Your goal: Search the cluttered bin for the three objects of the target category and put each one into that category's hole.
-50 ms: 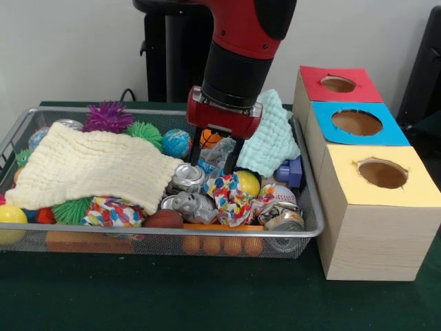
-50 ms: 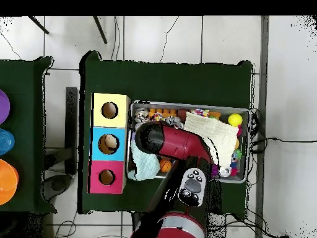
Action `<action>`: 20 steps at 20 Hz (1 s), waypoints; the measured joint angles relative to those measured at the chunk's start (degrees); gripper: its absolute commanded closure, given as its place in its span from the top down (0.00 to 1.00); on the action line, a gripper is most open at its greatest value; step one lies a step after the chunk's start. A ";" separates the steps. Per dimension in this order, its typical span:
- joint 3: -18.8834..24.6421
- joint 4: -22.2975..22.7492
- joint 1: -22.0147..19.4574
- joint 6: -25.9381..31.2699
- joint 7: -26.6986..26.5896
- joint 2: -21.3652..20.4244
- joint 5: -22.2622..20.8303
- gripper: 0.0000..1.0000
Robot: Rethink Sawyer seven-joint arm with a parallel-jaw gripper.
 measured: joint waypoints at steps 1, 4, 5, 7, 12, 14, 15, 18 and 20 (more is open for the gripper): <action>0.02 0.17 -0.02 -0.44 0.05 -0.11 0.39 1.00; 0.22 0.98 -0.03 -2.31 0.29 -0.47 1.78 1.00; 0.28 1.27 -0.03 -3.03 0.38 -0.57 2.12 1.00; 0.29 1.90 0.19 -5.33 0.84 -0.67 3.42 1.00; 0.29 1.95 1.47 -7.86 2.76 -0.16 5.91 1.00; 0.30 1.93 2.02 -8.05 3.38 0.23 6.52 1.00; 0.31 1.93 2.49 -8.05 3.92 0.65 6.76 1.00; 0.28 1.93 2.96 -8.05 4.43 1.20 6.79 1.00; 0.24 1.93 3.26 -8.05 4.66 1.66 6.79 1.00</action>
